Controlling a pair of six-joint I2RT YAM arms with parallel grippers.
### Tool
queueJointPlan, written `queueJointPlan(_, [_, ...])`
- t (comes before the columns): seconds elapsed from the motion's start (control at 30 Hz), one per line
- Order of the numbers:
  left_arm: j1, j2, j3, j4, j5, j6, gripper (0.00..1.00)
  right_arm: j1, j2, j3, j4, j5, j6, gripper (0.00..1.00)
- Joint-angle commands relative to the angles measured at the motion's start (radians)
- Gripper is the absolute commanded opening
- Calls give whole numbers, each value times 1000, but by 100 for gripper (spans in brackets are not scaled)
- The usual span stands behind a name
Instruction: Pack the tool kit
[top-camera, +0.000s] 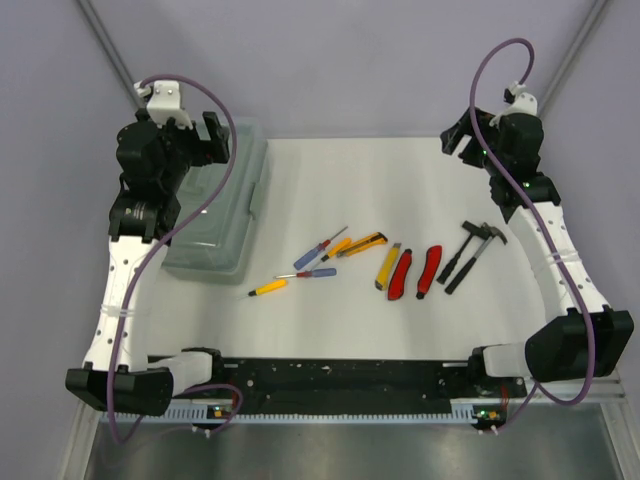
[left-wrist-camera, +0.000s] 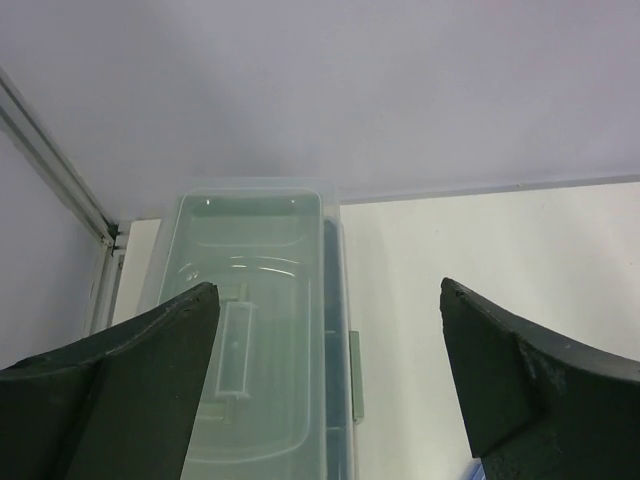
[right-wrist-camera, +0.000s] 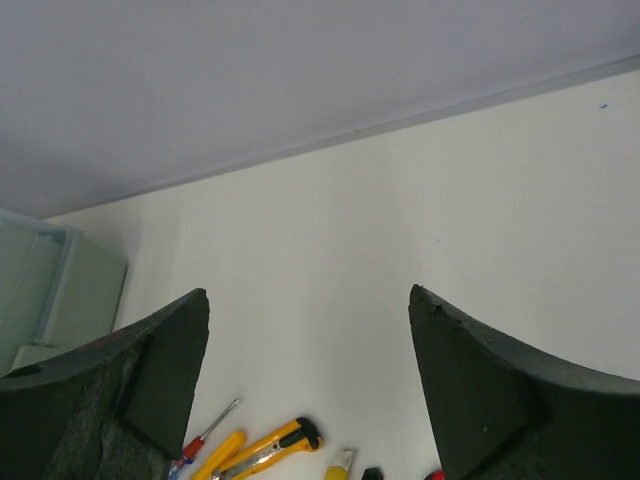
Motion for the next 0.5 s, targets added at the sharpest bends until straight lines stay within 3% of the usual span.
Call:
queueJointPlan(0.0, [-1, -6, 1, 51, 86, -9, 95, -10, -34, 15, -4, -10, 2, 82])
queueJointPlan(0.3, [-1, 36, -1, -23, 101, -48, 96, -12, -11, 39, -15, -15, -12, 85])
queueJointPlan(0.47, [0, 49, 4, -63, -52, -46, 97, -12, -8, 21, -12, -33, -3, 84])
